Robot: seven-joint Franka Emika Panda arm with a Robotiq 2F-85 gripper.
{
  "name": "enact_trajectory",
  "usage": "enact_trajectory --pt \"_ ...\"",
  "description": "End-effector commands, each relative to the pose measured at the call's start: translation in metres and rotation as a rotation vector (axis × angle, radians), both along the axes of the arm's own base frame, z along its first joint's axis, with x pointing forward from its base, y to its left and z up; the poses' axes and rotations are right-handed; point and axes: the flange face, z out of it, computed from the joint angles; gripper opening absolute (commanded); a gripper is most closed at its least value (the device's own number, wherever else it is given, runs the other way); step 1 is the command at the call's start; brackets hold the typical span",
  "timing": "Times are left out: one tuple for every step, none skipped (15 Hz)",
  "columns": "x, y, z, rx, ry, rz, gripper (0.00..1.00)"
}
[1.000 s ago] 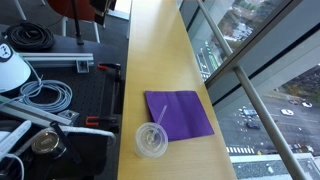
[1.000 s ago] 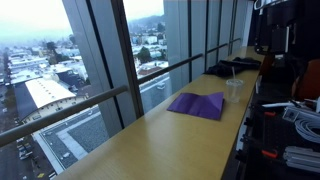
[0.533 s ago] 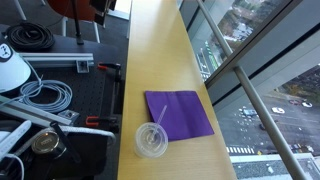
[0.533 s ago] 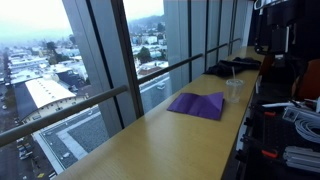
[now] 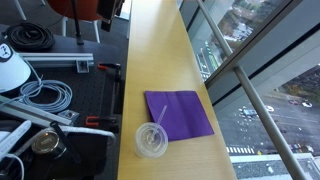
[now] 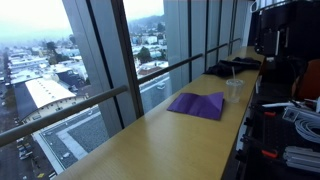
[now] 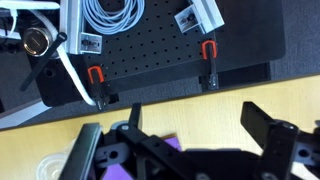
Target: Open the folder
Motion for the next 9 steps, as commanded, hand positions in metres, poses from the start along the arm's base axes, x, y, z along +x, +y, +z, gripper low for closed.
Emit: enact_trajectory --pt "0.035 -0.018 -0.007 0.03 -0.067 -0.016 1.0" --pt "0.046 -0.023 -0.009 0.037 -0.097 -0.03 1.0" --pt "0.056 -0.027 -0.012 0.041 -0.126 -0.047 1.0" --pt "0.068 -0.032 -0.016 0.043 -0.159 -0.072 1.0" --pt "0.08 -0.037 -0.022 0.042 -0.189 -0.094 1.0" --pt "0.091 -0.041 -0.028 0.043 -0.213 -0.109 1.0" --pt "0.102 -0.045 -0.035 0.04 -0.234 -0.119 1.0" --pt "0.112 -0.048 -0.042 0.037 -0.25 -0.125 1.0" --pt "0.123 -0.051 -0.049 0.032 -0.258 -0.126 1.0"
